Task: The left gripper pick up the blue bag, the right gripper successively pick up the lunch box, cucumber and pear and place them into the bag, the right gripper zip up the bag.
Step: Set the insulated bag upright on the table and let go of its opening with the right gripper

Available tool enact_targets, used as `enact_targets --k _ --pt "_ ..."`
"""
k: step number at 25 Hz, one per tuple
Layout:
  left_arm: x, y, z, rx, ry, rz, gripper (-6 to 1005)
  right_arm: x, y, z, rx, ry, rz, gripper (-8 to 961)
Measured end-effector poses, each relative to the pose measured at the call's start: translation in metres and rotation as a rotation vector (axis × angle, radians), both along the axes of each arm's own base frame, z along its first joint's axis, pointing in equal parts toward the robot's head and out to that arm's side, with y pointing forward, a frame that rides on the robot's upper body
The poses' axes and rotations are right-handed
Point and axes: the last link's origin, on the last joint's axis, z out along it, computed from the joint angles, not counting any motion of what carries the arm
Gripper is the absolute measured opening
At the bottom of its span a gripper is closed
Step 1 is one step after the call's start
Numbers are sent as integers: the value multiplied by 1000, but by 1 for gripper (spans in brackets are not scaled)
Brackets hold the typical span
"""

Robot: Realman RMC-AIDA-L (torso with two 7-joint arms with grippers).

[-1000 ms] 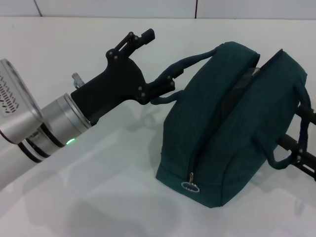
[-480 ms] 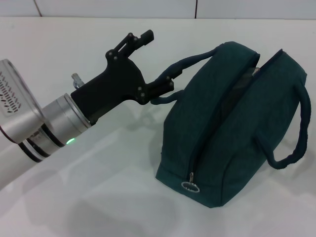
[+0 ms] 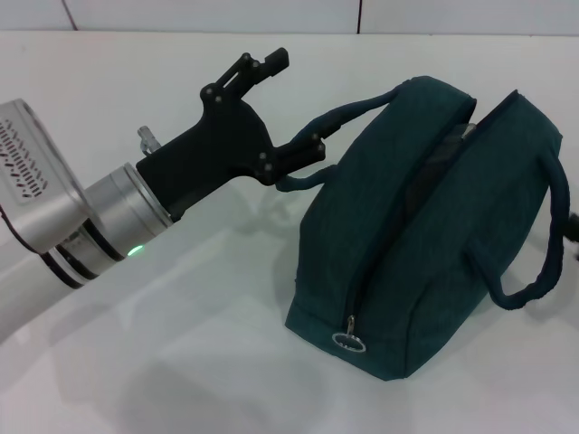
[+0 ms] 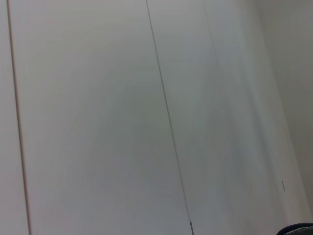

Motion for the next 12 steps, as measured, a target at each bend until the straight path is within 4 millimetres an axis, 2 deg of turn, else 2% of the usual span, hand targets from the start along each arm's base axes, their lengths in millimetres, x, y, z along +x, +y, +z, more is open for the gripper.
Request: enact_targets --k 6,12 --pt "3 2 0 0 0 -9 891 -24 51 -18 -135 -16 9 675" --pt "4 3 0 2 -2 -10 890 -40 86 -19 -109 -67 16 675"
